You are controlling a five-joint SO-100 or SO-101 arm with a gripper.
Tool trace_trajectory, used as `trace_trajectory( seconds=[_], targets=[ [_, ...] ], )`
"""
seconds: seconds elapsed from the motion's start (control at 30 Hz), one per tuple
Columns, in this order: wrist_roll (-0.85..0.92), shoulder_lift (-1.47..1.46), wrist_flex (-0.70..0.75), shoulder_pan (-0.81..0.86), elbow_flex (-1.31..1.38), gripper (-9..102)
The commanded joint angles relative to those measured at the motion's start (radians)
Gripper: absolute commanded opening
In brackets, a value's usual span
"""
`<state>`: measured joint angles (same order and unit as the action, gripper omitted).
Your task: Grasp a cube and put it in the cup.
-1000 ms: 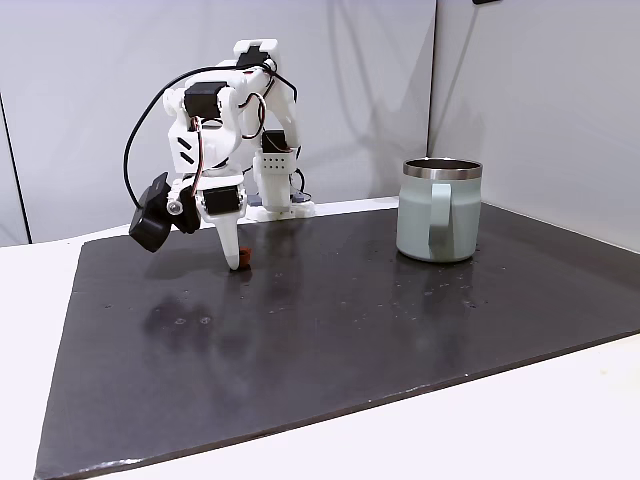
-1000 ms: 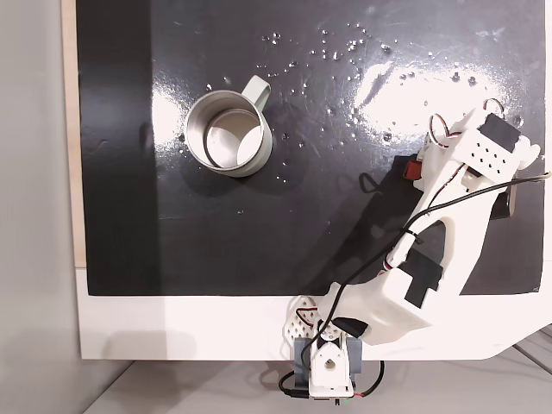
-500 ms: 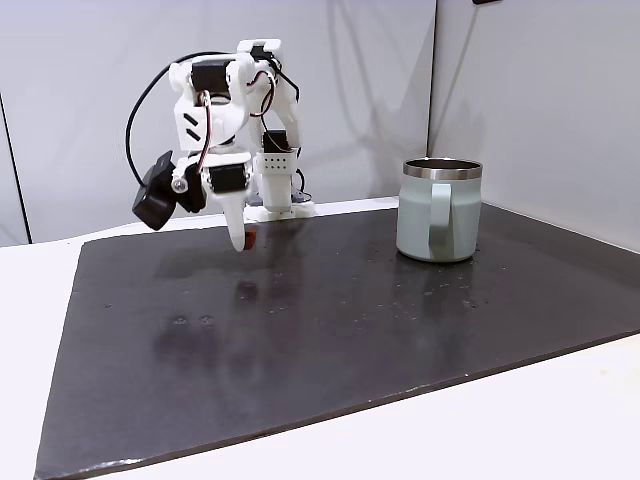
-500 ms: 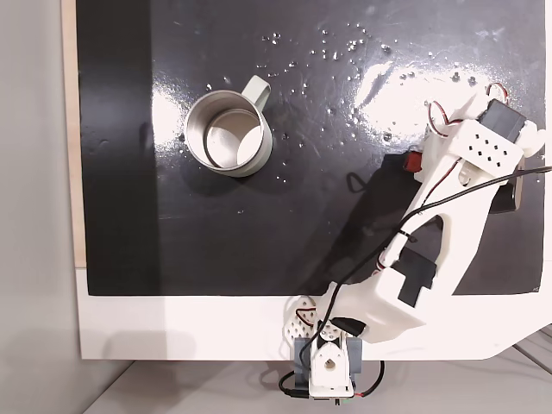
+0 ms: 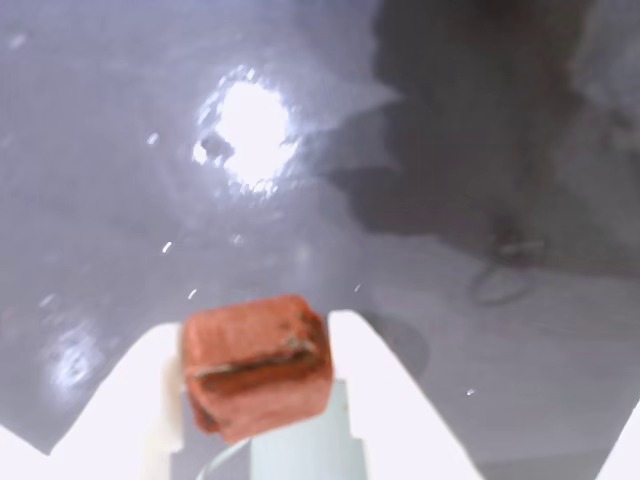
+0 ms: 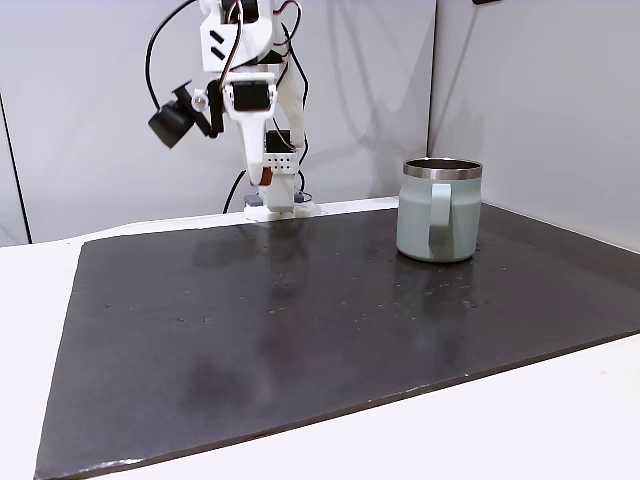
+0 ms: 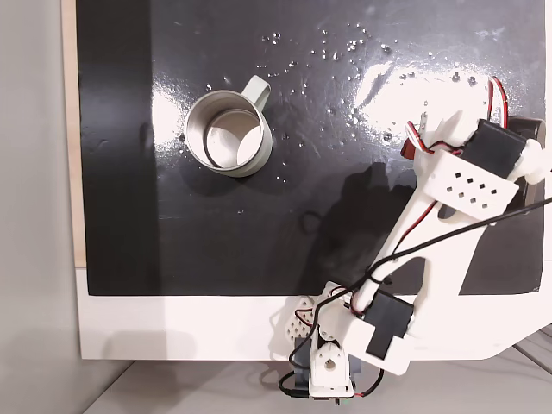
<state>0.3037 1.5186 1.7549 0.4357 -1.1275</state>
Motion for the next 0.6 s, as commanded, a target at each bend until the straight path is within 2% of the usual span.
trace_trajectory(
  seconds=[0.0, 0.23, 0.57],
  targets=[
    [-0.005, 0.149, 0.008, -0.015, 0.061, 7],
    [-0.005, 0.275, 0.025, -0.035, 0.06, 7],
    [-0.054, 0.255, 0.032, -0.101, 0.124, 7]
  ],
)
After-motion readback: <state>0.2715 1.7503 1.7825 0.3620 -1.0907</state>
